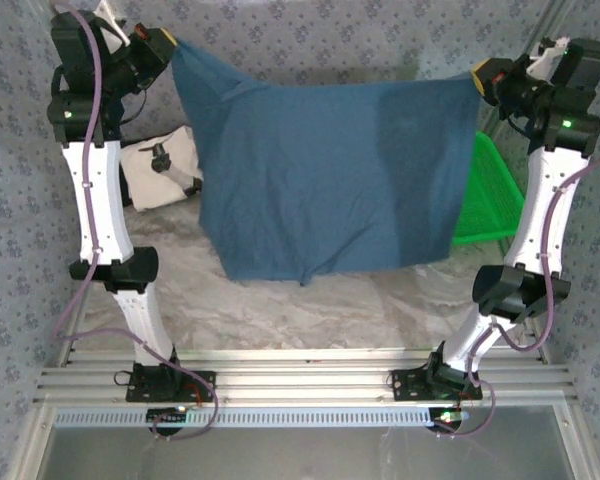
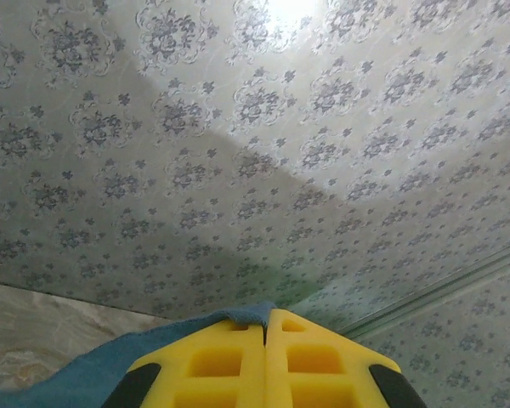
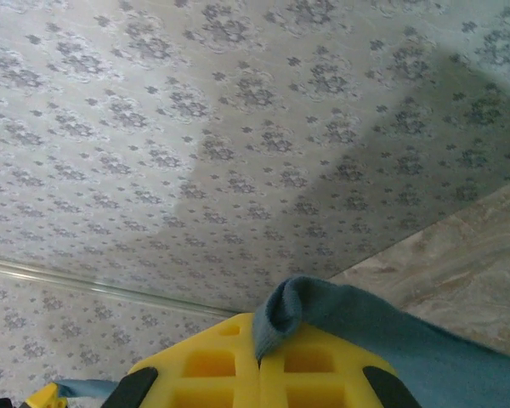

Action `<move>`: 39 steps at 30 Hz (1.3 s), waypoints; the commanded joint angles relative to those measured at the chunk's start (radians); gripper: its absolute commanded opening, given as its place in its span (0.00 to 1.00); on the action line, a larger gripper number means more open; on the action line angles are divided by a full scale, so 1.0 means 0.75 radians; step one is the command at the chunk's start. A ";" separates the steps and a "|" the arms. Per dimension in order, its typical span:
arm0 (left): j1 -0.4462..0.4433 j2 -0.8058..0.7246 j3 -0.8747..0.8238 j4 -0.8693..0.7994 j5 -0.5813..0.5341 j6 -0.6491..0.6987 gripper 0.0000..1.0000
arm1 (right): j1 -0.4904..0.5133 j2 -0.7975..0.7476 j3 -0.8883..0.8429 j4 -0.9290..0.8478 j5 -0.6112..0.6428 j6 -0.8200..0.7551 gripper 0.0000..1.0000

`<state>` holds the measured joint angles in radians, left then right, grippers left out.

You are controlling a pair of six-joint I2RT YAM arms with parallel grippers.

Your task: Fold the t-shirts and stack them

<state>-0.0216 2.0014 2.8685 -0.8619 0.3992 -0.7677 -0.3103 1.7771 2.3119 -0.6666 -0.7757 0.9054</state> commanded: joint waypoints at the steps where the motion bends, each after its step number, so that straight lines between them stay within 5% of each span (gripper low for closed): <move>1: 0.019 -0.148 0.081 0.152 0.061 0.018 0.00 | -0.003 -0.096 0.112 0.053 -0.051 0.008 0.00; 15: 0.039 -0.608 -0.067 0.069 0.063 0.108 0.00 | -0.051 -0.642 -0.308 0.160 -0.304 0.241 0.00; 27: 0.070 -0.687 -0.075 0.114 0.053 0.039 0.00 | -0.128 -0.688 -0.103 0.214 -0.452 0.523 0.00; 32: 0.114 -0.629 -0.127 -0.005 0.056 0.143 0.00 | -0.147 -0.686 -0.197 0.055 -0.401 0.341 0.00; 39: 0.114 -0.598 -0.609 0.009 0.037 0.369 0.00 | -0.020 -0.687 -0.709 0.082 -0.216 0.082 0.00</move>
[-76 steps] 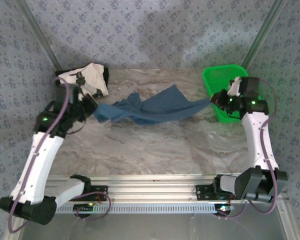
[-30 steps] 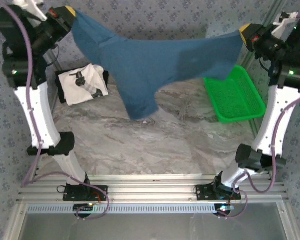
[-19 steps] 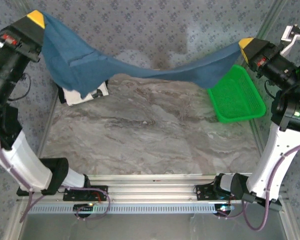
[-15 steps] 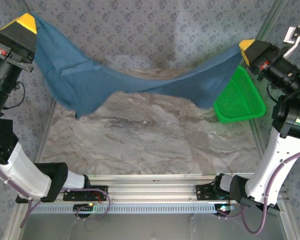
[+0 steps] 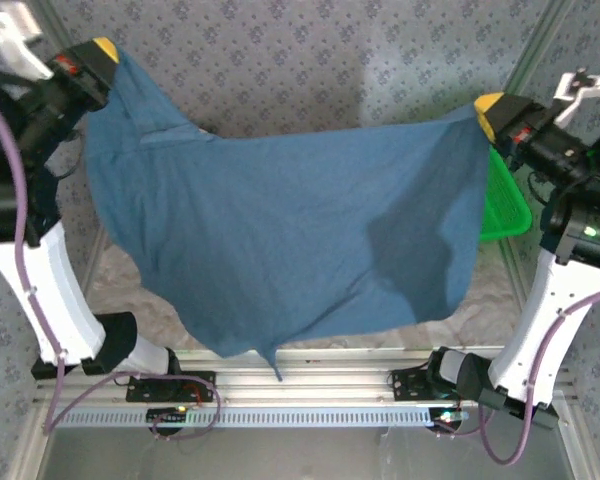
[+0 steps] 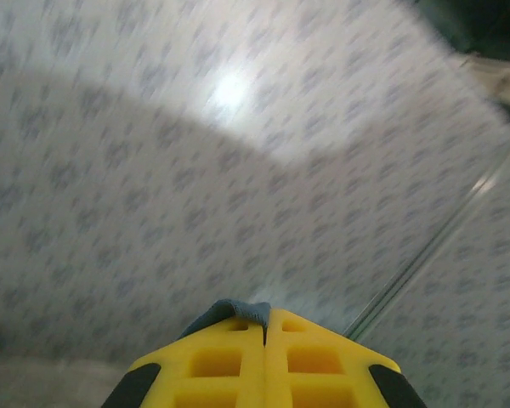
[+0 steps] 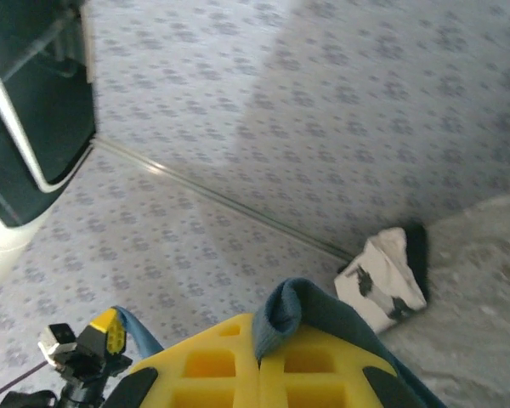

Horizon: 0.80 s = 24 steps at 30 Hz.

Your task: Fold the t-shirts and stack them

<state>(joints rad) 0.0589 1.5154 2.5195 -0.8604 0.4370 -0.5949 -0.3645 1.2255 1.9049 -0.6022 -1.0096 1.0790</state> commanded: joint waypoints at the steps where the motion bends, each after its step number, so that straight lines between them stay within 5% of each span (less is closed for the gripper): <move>1: 0.006 0.057 -0.230 0.032 -0.010 0.172 0.00 | 0.073 0.071 -0.243 -0.025 0.138 -0.196 0.00; 10: -0.017 0.295 -0.817 0.236 -0.096 0.301 0.00 | 0.276 0.521 -0.517 -0.107 0.636 -0.710 0.00; 18: -0.042 0.761 -0.572 0.132 -0.174 0.362 0.00 | 0.345 1.087 -0.159 -0.212 0.913 -0.883 0.00; 24: -0.052 0.925 -0.463 0.118 -0.153 0.351 0.00 | 0.381 1.308 0.076 -0.270 0.989 -0.906 0.00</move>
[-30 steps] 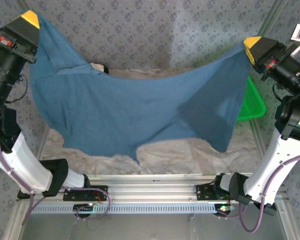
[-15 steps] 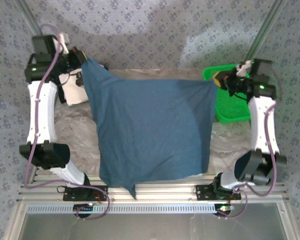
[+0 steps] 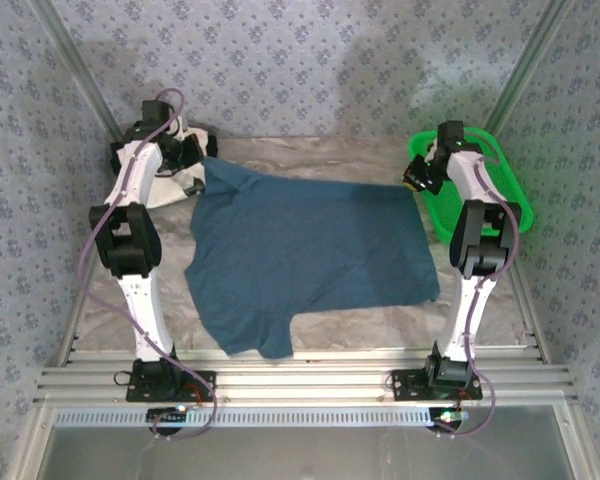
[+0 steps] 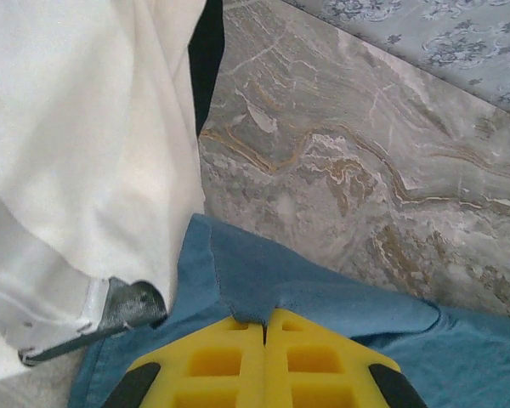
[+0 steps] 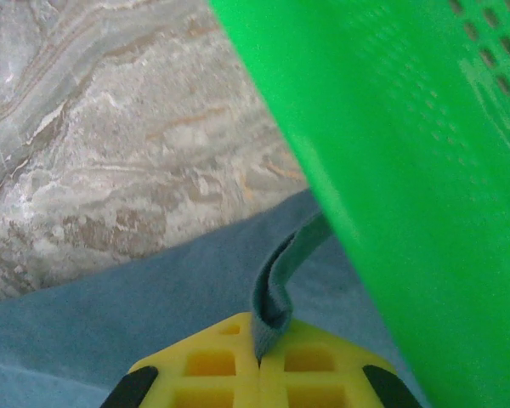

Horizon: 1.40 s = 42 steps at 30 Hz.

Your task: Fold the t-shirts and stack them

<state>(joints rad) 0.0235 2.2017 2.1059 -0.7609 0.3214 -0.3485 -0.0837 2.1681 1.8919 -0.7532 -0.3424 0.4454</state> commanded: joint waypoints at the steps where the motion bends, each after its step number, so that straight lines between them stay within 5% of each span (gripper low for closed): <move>1: -0.008 0.019 0.090 -0.014 0.008 0.015 0.00 | 0.009 0.072 0.114 -0.071 0.108 -0.060 0.00; 7: -0.027 -0.097 0.035 -0.003 0.103 -0.073 0.00 | 0.012 0.054 0.118 -0.092 0.101 -0.075 0.00; 16: -0.021 -0.688 -0.681 0.168 0.305 -0.369 0.00 | 0.005 -0.282 -0.250 -0.013 0.074 -0.123 0.00; 22: 0.009 -0.994 -1.175 0.250 0.307 -0.505 0.00 | -0.026 -0.416 -0.443 -0.003 0.076 -0.150 0.00; 29: 0.024 -1.131 -1.500 0.291 0.261 -0.528 0.00 | -0.029 -0.445 -0.570 0.018 0.112 -0.207 0.00; 42: 0.024 -1.138 -1.699 0.335 0.198 -0.498 0.00 | -0.016 -0.439 -0.695 0.061 0.165 -0.245 0.00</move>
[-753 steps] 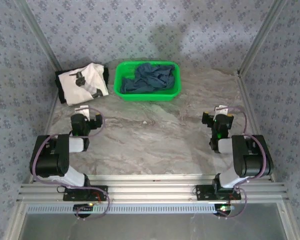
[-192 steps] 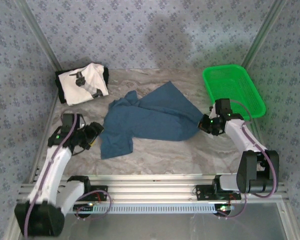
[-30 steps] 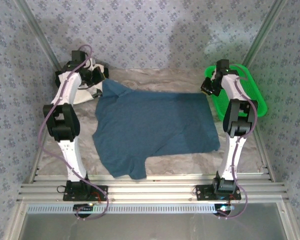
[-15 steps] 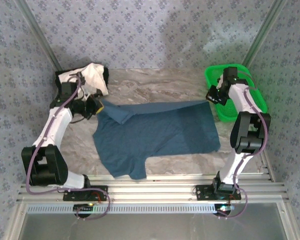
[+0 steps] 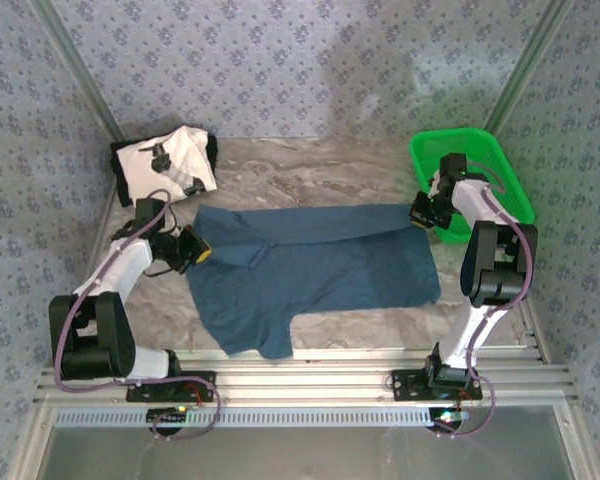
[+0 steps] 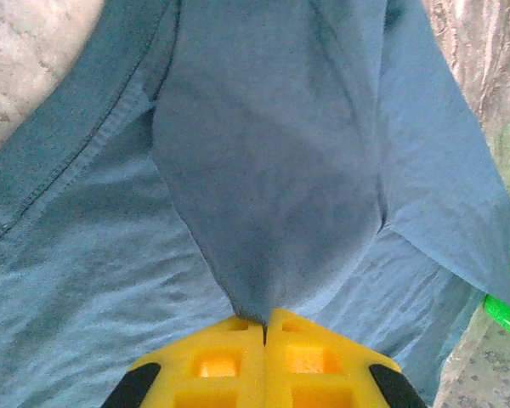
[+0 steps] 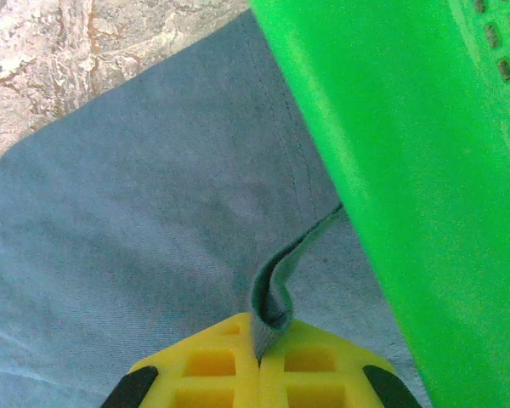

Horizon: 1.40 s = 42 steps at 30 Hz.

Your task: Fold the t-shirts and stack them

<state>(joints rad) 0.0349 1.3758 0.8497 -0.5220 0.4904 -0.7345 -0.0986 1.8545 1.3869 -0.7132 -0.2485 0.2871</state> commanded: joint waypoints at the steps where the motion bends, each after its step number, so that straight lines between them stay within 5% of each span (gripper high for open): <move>1: 0.008 -0.036 -0.034 0.021 -0.032 0.016 0.00 | 0.005 -0.018 -0.023 0.010 0.046 -0.037 0.00; 8: 0.006 0.013 -0.065 0.020 -0.113 0.034 0.00 | 0.022 0.013 -0.019 0.027 0.083 -0.039 0.04; 9: 0.006 0.020 -0.067 0.032 -0.127 0.033 0.06 | 0.025 0.017 -0.011 0.032 0.082 -0.038 0.10; 11: 0.006 0.059 -0.058 0.062 -0.111 0.030 0.40 | 0.030 0.018 0.026 0.014 0.068 -0.032 0.36; 13: 0.003 0.077 -0.005 0.000 -0.101 0.047 0.49 | 0.040 -0.038 0.043 0.004 0.036 -0.013 0.49; 16: -0.015 -0.069 0.141 -0.300 -0.383 0.071 0.58 | 0.100 -0.195 0.049 -0.030 0.016 0.008 0.64; 19: -0.112 -0.218 0.301 -0.340 -0.528 0.086 0.68 | 0.211 -0.330 0.027 -0.078 -0.077 0.057 0.71; 23: -0.275 -0.032 0.497 -0.407 -0.491 0.138 0.66 | 0.478 -0.360 -0.111 0.141 -0.386 0.308 0.71; 30: -0.242 0.228 0.436 -0.185 -0.379 0.127 0.59 | 0.920 -0.045 -0.024 0.374 -0.415 0.545 0.47; 42: -0.204 0.325 0.168 0.075 -0.304 0.049 0.44 | 1.139 0.429 0.355 0.351 -0.316 0.712 0.40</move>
<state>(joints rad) -0.1226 1.6253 1.0054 -0.5163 0.2329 -0.6819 0.7448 2.1288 1.5921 -0.4366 -0.5163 0.7738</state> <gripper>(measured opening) 0.454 0.404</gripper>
